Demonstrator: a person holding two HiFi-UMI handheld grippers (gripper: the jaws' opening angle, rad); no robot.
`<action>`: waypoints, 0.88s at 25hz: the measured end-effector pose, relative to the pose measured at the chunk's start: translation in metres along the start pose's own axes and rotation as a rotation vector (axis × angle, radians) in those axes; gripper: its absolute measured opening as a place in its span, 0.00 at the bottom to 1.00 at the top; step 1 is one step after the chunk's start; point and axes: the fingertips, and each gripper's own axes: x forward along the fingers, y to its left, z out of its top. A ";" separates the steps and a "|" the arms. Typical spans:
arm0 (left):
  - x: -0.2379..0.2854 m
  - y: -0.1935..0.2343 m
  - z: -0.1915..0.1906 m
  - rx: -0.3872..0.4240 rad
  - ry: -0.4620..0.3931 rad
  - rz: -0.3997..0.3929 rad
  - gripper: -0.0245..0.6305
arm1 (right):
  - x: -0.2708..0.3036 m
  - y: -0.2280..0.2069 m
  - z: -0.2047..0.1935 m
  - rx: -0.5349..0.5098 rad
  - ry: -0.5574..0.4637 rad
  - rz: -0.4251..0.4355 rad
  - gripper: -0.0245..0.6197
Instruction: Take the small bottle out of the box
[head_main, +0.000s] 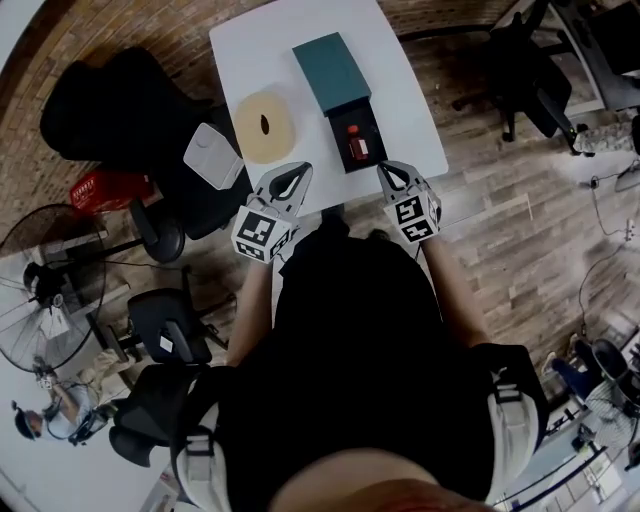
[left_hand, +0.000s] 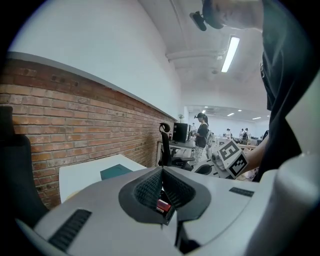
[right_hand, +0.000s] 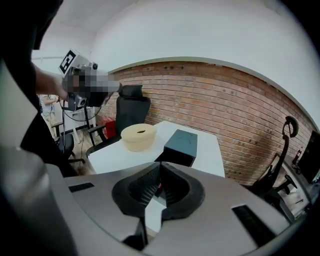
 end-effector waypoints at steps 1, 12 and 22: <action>0.002 0.002 0.001 0.002 0.001 -0.008 0.07 | 0.002 -0.001 0.000 0.003 0.002 -0.004 0.04; 0.018 0.024 -0.002 0.010 0.021 -0.091 0.07 | 0.024 -0.001 -0.004 0.051 0.047 -0.044 0.04; 0.029 0.040 -0.008 0.023 0.051 -0.146 0.07 | 0.050 0.001 -0.012 0.089 0.076 -0.048 0.04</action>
